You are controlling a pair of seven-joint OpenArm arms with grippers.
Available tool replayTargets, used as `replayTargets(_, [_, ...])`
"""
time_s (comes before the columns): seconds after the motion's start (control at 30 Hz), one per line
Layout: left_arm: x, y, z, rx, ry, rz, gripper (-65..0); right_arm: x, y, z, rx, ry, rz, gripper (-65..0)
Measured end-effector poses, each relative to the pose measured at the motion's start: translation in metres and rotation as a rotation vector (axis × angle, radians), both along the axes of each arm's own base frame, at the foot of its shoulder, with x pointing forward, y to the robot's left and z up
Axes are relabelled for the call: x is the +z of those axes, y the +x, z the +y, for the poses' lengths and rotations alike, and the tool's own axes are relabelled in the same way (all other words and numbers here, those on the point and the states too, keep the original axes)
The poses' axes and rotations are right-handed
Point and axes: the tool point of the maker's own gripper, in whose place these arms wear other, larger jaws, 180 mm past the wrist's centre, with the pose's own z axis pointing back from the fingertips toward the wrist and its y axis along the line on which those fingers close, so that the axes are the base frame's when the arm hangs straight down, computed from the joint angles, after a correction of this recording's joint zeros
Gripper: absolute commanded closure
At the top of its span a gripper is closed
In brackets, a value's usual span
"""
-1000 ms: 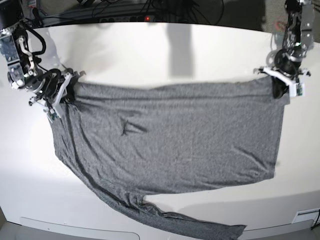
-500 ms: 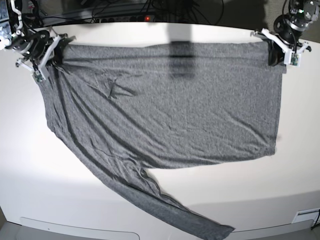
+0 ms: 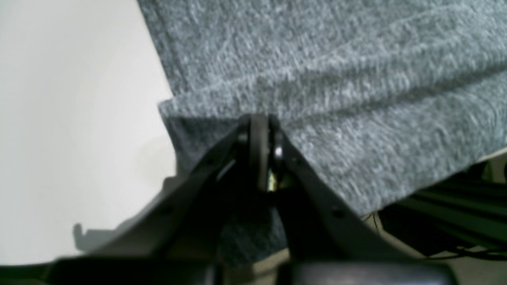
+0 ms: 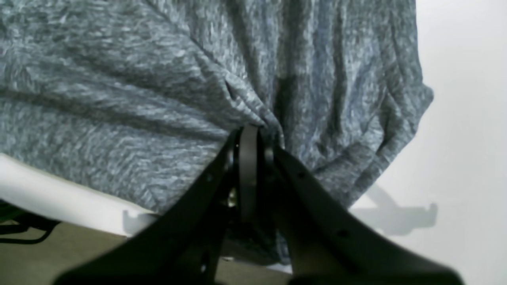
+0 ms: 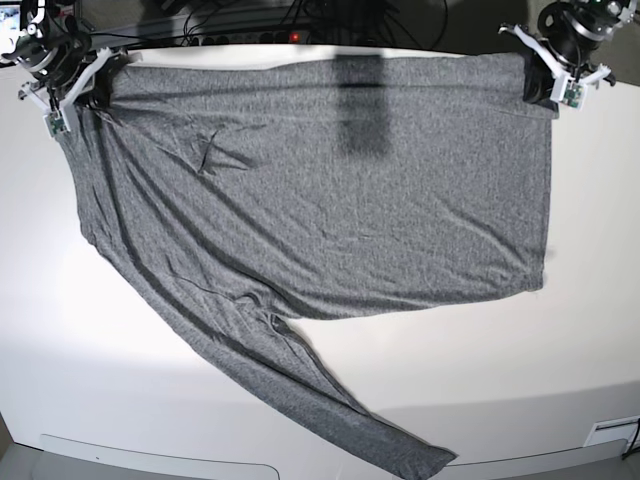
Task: Fold the T-shirt properly
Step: 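Drag the held collar edge back toward the robot with both grippers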
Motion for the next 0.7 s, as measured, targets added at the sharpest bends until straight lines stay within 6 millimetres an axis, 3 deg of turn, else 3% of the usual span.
replayTargets(0.2, [0.003,0.002,0.002,0.003,0.003,-0.009,0.0,0.004,-0.002,-0.009,-0.02,-0.014,0.0,0.0])
replayTargets(0.43, [0.013,0.009,0.026,0.051,0.039,-0.048,0.0,0.006,-0.002,-0.013,-0.012,-0.029,-0.002,0.0])
replayTargets(0.57, [0.025,0.02,0.037,0.074,0.047,-0.112,0.0,0.018,0.01,-0.006,0.027,-0.037,-0.054,0.0])
replayTargets(0.7, [0.037,0.043,0.04,0.113,0.012,-0.172,0.0,0.034,0.034,-0.001,0.058,-0.043,-0.123,0.0])
